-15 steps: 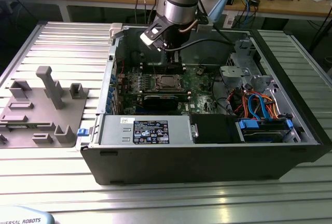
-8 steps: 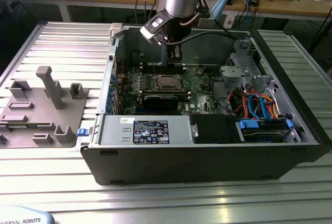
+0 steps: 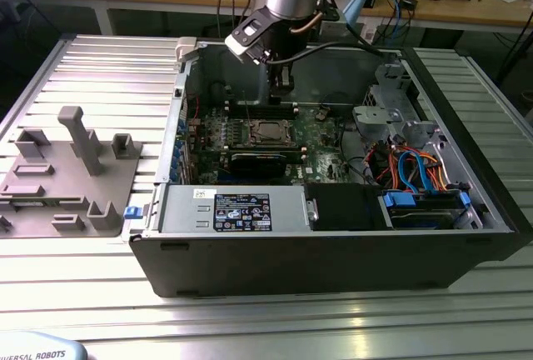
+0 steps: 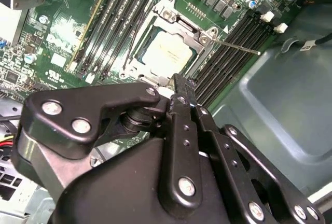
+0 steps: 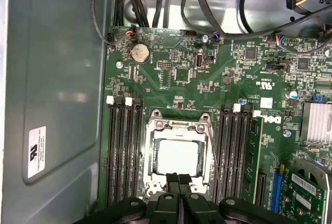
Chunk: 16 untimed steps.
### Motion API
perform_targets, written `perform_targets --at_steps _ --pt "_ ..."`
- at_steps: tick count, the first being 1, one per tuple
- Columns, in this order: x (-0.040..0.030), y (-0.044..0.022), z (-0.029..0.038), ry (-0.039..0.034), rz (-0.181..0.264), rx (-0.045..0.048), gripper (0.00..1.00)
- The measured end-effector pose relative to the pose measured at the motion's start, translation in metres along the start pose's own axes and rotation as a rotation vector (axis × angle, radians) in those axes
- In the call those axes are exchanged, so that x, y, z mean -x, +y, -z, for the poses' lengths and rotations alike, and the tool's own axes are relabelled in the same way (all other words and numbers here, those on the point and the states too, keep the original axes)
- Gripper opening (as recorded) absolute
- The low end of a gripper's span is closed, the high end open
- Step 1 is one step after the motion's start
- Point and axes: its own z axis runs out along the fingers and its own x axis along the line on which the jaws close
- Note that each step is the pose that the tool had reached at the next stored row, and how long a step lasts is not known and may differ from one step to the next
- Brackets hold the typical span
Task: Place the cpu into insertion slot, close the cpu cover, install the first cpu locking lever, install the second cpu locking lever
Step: 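Close the cpu cover, then install the first cpu locking lever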
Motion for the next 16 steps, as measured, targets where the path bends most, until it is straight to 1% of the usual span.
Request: perform_targets --at_steps 10,13,16 --pt "0.0000 0.0000 0.0001 -0.0002 0.002 -0.0002 0.11" --pt "0.0001 0.0000 0.0001 -0.0009 0.022 -0.0010 0.11" --pt "0.0000 0.0000 0.0001 -0.0025 0.064 -0.0026 0.11"
